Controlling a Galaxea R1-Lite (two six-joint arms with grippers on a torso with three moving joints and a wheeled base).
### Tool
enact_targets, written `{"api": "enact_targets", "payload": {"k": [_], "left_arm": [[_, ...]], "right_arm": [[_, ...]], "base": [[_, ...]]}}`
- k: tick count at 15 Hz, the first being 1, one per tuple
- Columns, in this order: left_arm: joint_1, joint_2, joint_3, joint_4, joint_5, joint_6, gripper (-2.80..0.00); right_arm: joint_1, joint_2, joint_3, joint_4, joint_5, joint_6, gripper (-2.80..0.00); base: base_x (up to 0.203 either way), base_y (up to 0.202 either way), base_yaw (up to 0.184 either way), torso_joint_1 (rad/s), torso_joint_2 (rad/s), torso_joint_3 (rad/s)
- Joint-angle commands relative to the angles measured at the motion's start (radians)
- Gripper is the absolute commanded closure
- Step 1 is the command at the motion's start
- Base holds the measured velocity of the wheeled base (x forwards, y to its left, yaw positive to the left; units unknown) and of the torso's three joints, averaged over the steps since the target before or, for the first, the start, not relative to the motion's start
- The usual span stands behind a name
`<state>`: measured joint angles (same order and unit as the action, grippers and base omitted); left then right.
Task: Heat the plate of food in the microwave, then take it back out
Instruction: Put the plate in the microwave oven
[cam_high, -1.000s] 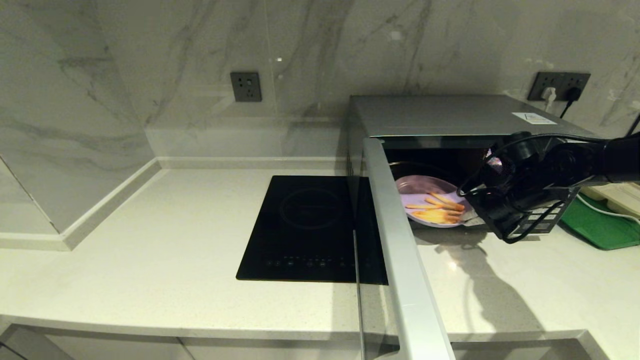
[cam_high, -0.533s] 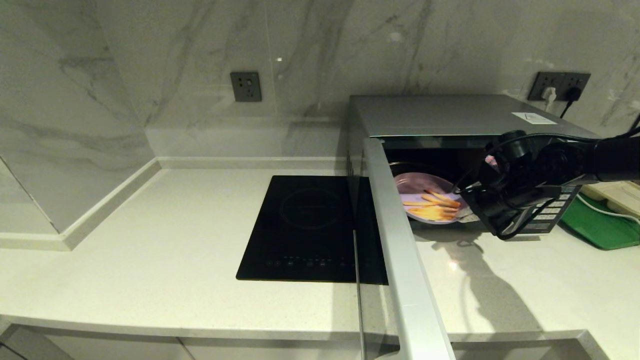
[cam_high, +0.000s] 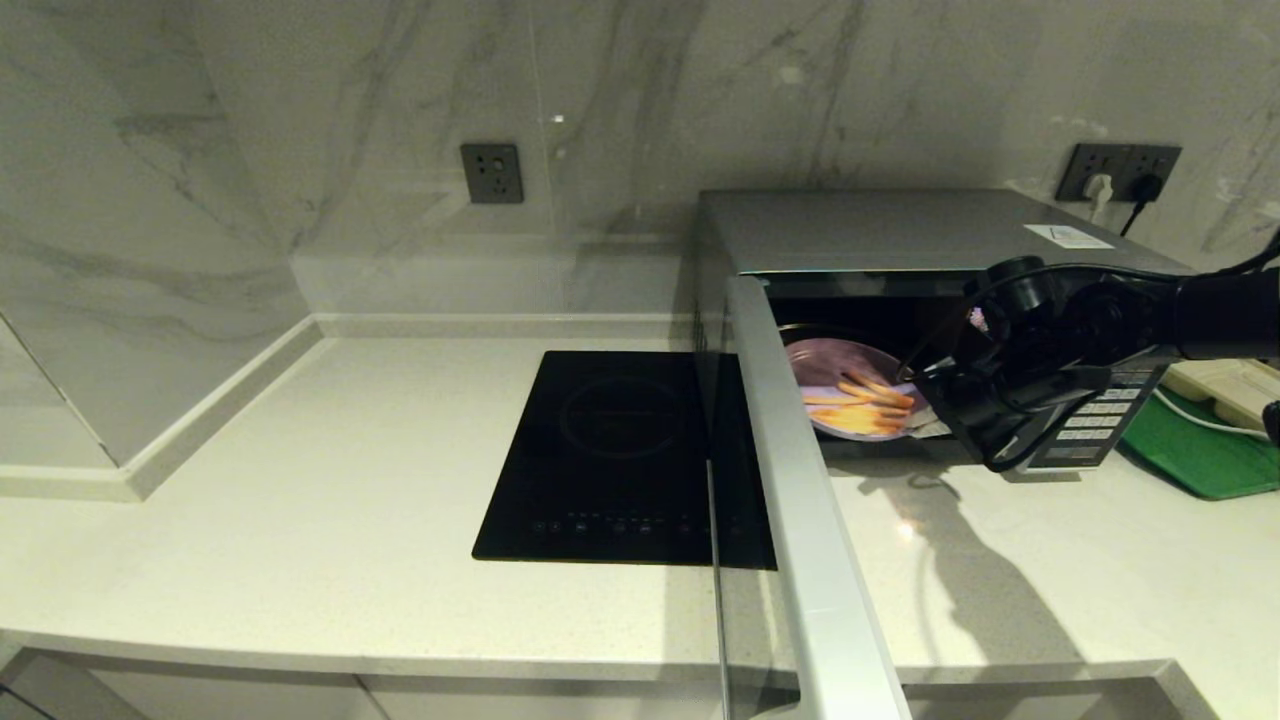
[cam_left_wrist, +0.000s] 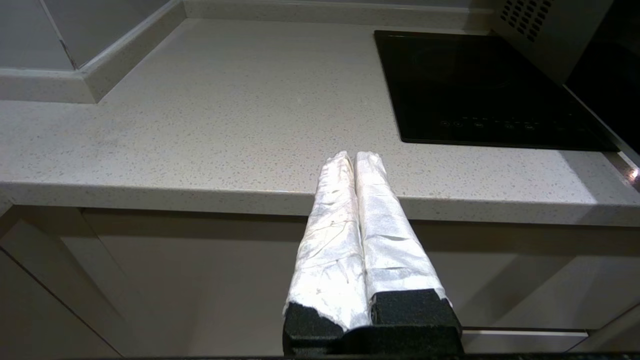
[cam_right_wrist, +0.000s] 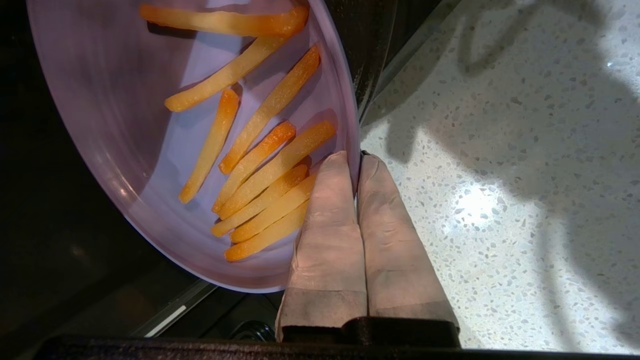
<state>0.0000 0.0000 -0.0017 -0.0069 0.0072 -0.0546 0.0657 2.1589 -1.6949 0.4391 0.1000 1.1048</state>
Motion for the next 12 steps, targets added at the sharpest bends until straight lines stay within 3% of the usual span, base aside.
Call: {"api": "enact_targets", "payload": {"k": [1,7,8,12], "left_arm": [[0.0,0.0,0.0,-0.001,0.0,-0.001,0.0],[0.0,0.0,0.0,-0.001,0.0,-0.001,0.0],[0.0,0.0,0.0,-0.001,0.0,-0.001,0.0],[0.0,0.0,0.0,-0.001,0.0,-0.001,0.0]], "right_arm": [[0.0,0.004,-0.007,0.003,-0.005,0.006,0.0],[0.0,0.011,-0.028,0.004,-0.024,0.004,0.0],[0.0,0.012,-0.037,0.004,-0.025,0.004,-2.8],[0.0,0.034,-0.066,0.004,-0.026,0.004,-2.8]], "base": [[0.0,0.0,0.0,0.0,0.0,0.0],[0.0,0.0,0.0,0.0,0.0,0.0],[0.0,0.0,0.0,0.0,0.0,0.0],[0.0,0.0,0.0,0.0,0.0,0.0]]}}
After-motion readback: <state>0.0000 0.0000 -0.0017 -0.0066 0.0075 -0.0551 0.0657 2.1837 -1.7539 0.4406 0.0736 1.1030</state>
